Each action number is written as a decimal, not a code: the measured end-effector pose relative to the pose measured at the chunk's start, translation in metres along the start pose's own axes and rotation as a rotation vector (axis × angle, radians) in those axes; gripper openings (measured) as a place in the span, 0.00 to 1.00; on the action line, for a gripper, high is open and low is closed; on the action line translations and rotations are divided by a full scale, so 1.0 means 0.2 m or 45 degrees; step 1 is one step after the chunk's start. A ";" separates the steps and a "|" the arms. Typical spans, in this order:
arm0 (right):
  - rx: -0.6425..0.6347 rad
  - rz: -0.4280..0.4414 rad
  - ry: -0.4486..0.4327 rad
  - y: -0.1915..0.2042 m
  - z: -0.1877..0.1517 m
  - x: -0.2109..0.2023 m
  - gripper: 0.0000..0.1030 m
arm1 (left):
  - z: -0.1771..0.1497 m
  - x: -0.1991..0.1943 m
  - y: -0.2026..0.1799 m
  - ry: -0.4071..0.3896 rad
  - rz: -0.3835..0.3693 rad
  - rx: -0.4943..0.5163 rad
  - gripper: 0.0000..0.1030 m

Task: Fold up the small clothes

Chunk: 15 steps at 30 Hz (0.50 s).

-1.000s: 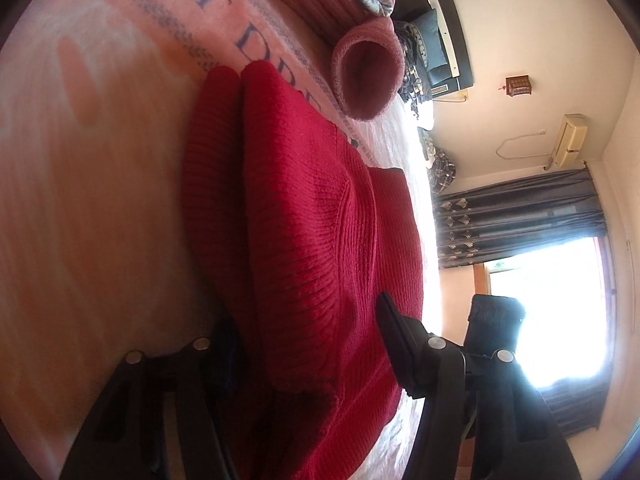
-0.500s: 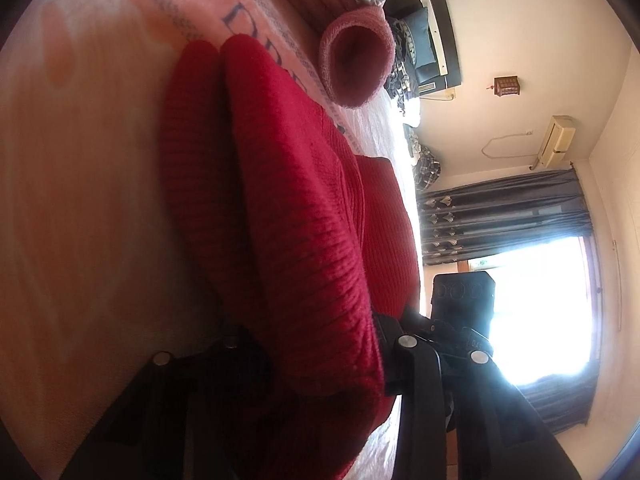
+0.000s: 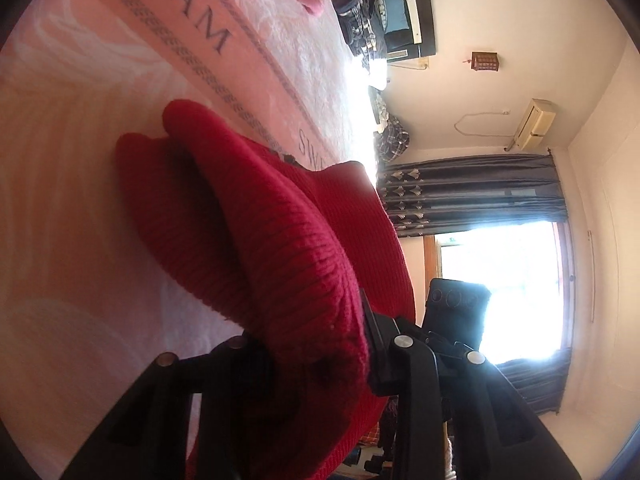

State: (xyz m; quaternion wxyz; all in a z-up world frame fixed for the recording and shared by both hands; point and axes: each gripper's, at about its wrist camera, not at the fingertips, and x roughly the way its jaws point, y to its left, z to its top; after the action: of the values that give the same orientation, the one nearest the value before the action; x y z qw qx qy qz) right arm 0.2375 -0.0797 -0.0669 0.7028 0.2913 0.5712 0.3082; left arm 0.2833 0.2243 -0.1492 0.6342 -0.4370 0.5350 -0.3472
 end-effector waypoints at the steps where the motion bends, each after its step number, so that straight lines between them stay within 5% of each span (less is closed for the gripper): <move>1: 0.029 -0.003 -0.002 -0.06 -0.04 -0.04 0.35 | -0.04 0.06 0.00 0.018 0.013 -0.017 0.32; 5: 0.159 -0.051 0.049 -0.35 -0.17 -0.04 0.36 | -0.18 0.28 0.09 0.113 0.167 -0.033 0.35; 8: 0.218 0.003 0.074 -0.51 -0.25 -0.01 0.39 | -0.23 0.30 0.13 0.062 0.177 0.008 0.41; 15: 0.075 0.055 0.054 -0.45 -0.32 -0.14 0.60 | -0.30 0.24 0.01 0.036 0.259 0.144 0.55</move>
State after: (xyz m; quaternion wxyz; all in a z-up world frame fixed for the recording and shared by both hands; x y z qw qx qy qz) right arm 0.1790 -0.1540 -0.1296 0.6748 0.3176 0.5884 0.3124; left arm 0.2339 0.1709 -0.1727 0.6822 -0.3392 0.5649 -0.3168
